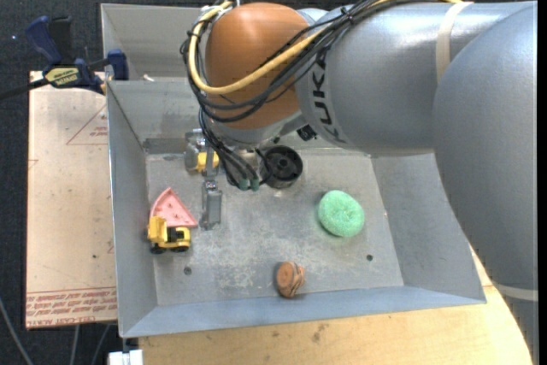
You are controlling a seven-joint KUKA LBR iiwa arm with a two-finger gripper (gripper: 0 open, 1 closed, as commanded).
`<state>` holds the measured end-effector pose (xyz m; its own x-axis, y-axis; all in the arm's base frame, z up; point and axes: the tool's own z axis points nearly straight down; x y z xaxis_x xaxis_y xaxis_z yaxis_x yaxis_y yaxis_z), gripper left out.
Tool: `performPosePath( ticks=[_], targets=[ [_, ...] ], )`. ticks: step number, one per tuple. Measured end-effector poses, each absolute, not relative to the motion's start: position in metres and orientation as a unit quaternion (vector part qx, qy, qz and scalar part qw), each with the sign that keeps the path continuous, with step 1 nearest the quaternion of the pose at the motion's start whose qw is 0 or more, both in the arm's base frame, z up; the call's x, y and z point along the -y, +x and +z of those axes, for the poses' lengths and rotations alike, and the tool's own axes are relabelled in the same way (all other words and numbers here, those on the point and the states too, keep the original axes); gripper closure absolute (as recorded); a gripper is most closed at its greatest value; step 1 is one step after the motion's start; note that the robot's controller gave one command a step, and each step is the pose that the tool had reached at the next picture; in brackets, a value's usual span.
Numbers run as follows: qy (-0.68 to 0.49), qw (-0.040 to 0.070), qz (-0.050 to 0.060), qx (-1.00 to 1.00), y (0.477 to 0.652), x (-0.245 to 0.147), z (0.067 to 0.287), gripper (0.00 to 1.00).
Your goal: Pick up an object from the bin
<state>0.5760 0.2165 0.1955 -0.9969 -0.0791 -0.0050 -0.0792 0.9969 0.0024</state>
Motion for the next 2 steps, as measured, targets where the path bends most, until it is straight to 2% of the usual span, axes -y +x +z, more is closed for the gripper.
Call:
performPosePath(
  ticks=[1, 2],
  targets=[
    [-0.014, 0.001, 0.001, -1.000, 0.564, -0.220, 0.150, 0.00],
    [-0.048, -0.001, 0.000, -0.999, 0.541, -0.214, 0.129, 0.00]
  ],
)
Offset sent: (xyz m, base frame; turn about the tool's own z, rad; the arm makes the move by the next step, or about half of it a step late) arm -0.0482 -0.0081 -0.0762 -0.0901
